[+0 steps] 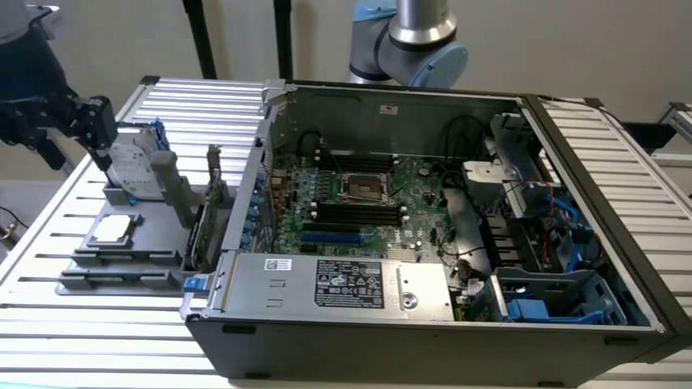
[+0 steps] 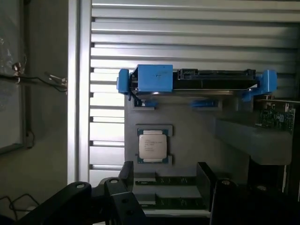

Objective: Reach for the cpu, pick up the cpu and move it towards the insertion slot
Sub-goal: 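Pick up the cpu and move it towards the insertion slot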

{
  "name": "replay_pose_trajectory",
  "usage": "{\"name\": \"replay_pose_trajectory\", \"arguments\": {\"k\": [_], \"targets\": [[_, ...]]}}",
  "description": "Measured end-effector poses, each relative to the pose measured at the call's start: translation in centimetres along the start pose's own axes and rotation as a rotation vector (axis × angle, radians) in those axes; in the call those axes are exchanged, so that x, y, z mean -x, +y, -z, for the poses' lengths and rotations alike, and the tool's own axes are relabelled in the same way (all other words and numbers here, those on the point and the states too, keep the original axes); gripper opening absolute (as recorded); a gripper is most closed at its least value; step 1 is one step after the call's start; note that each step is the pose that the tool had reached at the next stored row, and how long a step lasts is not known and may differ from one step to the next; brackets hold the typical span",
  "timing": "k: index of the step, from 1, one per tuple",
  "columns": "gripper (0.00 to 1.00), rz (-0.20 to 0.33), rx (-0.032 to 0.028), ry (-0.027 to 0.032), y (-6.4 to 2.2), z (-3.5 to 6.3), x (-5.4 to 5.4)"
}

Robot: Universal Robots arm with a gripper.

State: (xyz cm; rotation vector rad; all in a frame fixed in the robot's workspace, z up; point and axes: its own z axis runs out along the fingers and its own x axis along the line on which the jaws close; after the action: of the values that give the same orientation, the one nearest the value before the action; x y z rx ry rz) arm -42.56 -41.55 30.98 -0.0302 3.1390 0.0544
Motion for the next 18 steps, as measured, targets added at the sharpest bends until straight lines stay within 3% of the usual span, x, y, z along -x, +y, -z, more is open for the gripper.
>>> {"name": "replay_pose_trajectory", "arguments": {"k": [18], "targets": [[0.65, 0.000, 0.0000, -0.0001, -1.59, -3.22, 0.0]]}}
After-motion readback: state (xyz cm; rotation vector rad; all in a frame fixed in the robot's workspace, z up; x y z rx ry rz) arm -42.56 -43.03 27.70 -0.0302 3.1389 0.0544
